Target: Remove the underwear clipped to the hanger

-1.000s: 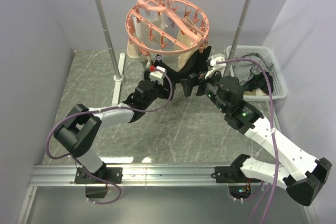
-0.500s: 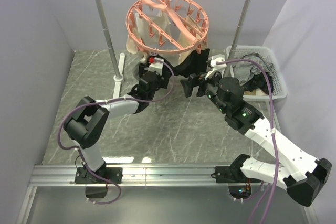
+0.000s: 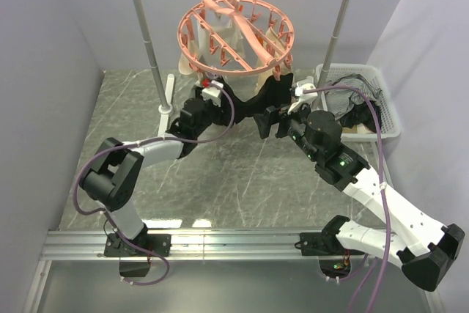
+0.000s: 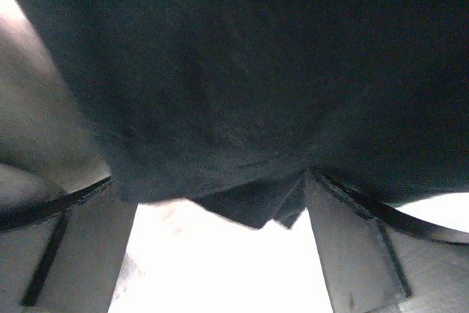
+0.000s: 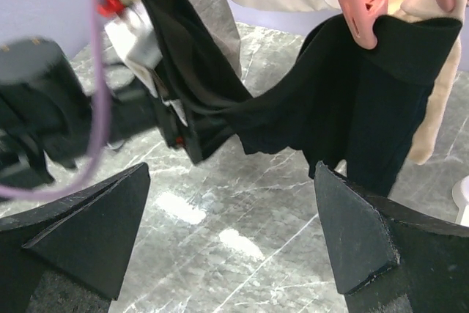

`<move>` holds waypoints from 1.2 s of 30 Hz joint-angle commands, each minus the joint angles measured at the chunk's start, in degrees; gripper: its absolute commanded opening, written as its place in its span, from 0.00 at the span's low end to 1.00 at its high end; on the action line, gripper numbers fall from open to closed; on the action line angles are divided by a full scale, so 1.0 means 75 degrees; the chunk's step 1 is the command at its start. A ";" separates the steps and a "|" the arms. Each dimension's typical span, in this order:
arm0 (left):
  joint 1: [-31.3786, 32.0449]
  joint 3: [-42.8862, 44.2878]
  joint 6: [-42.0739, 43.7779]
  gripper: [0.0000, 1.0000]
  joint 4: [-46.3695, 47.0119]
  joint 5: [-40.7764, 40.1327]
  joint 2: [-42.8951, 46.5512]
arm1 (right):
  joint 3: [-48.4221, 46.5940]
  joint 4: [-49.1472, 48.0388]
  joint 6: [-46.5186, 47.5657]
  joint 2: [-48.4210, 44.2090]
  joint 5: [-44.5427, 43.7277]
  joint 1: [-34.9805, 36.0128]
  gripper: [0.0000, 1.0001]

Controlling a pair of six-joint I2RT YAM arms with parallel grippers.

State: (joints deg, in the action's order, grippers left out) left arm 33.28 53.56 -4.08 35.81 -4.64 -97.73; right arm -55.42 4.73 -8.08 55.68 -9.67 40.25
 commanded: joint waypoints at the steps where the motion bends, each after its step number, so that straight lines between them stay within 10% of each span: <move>1: -0.0277 0.0089 -0.0663 0.96 0.0569 0.2760 0.0644 | 0.0123 -0.0174 -0.0060 -0.0299 -0.0129 0.0047 1.00; 5: -0.0359 0.0557 -0.0897 0.69 -0.0050 0.4214 0.0645 | 0.0100 -0.0139 -0.0060 -0.0252 -0.0129 0.0048 1.00; 9: -0.0453 0.1212 -0.1085 0.02 -0.0672 0.5610 0.0504 | 0.0065 -0.0174 -0.0072 -0.0229 -0.0117 0.0047 1.00; 36: -0.0265 -0.2149 -0.2679 0.01 0.0240 0.3877 0.4065 | -0.1386 -0.0373 -0.0002 0.1012 0.0515 0.0047 1.00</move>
State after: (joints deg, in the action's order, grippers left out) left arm 30.94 38.48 -21.10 32.75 25.10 -70.65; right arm -60.64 4.29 -8.67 62.57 -7.57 40.27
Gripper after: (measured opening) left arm 0.025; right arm 0.999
